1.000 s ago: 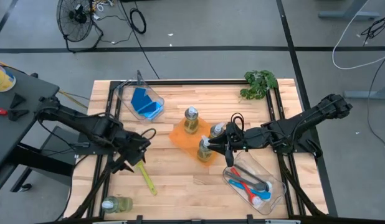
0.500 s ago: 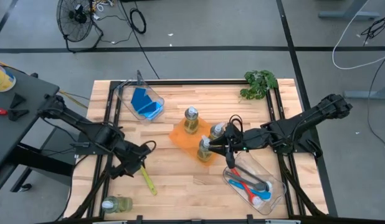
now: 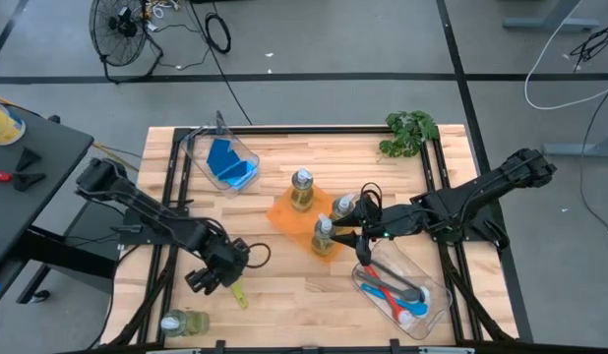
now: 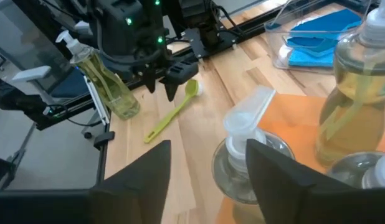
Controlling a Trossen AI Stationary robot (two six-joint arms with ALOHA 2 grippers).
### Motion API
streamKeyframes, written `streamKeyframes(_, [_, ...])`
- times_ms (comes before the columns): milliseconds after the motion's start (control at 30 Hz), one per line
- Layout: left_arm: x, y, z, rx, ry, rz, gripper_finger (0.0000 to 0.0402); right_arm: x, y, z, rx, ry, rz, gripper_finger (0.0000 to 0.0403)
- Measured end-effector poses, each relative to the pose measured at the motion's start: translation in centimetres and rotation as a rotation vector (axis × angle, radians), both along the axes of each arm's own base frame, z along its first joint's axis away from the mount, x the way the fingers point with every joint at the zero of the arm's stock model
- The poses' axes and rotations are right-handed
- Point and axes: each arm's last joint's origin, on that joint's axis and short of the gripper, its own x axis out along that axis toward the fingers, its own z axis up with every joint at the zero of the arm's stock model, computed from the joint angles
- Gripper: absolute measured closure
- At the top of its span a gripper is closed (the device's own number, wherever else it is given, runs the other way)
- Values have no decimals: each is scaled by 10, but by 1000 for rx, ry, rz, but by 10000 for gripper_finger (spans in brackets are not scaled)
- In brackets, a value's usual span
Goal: Pick & Place Kitchen Sink Supplies
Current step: Put the green dish brush into the bottom transparent bin
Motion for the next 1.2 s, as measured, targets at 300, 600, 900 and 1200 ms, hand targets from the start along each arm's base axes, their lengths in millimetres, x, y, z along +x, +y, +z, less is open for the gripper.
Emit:
streamKeyframes(300, [8, -3, -25, 99, 71, 9, 122, -1, 0, -2, -1, 18, 11, 150])
streamKeyframes(600, [-11, 9, -54, 183, 150, 11, 122, -1, 0, -2, -5, 27, 11, 154])
streamKeyframes(900, [-16, 13, -62, 226, 132, 12, 122, -1, 0, -2, -4, 28, 9, 154])
streamKeyframes(1200, [-15, 13, -62, 231, 115, 8, 175, -1, 0, -3, -3, 28, 8, 154])
